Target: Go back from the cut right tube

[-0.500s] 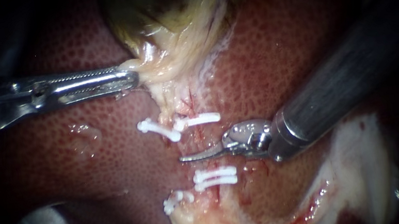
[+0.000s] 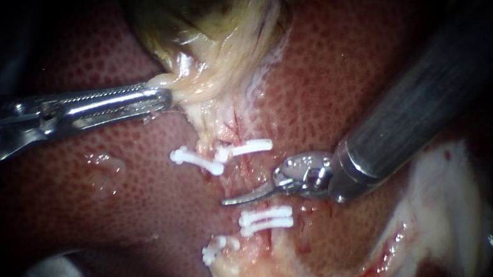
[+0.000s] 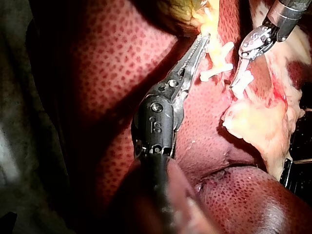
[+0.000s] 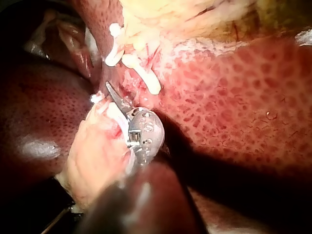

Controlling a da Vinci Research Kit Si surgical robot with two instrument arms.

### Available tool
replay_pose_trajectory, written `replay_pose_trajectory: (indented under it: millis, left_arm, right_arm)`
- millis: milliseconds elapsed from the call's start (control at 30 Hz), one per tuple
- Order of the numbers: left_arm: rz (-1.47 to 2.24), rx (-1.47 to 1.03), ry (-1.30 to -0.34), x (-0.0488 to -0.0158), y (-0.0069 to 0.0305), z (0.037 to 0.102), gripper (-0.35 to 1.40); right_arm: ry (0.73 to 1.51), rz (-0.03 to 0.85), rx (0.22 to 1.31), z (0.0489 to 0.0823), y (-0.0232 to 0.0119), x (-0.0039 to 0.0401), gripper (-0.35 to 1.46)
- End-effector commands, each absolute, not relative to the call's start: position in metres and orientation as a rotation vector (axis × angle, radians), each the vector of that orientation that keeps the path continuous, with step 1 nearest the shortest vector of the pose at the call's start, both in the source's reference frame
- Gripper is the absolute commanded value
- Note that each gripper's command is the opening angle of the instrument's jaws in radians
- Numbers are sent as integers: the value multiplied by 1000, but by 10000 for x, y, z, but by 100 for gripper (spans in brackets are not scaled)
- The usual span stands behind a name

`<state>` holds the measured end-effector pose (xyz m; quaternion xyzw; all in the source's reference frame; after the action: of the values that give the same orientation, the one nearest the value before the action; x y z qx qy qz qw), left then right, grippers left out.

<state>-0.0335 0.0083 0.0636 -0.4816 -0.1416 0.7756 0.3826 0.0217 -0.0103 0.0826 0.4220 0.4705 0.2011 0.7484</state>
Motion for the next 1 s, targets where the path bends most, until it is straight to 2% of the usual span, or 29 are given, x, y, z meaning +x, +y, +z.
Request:
replay_pose_trajectory:
  millis: [33, 267, 633, 733, 833, 1000]
  left_arm:
    - [1978, -1228, -361, -335, 83, 636, -35]
    - [1978, -1228, -361, -335, 83, 636, -35]
    - [1979, -1229, -362, -334, 84, 638, -35]
    - [1979, -1229, -362, -333, 84, 639, -35]
    - [1979, -1229, -363, -333, 85, 639, -35]
    - [1979, -1230, -364, -332, 86, 641, -35]
  right_arm:
    - [1033, 440, 920, 825, -103, 217, 71]
    - [1036, 439, 922, 823, -105, 218, 98]
    - [1036, 428, 930, 815, -112, 204, 114]
    - [1064, 369, 877, 806, -111, 192, 128]
    - [1084, 357, 773, 791, -103, 179, 141]
    - [1101, 318, 679, 765, -82, 149, 143]
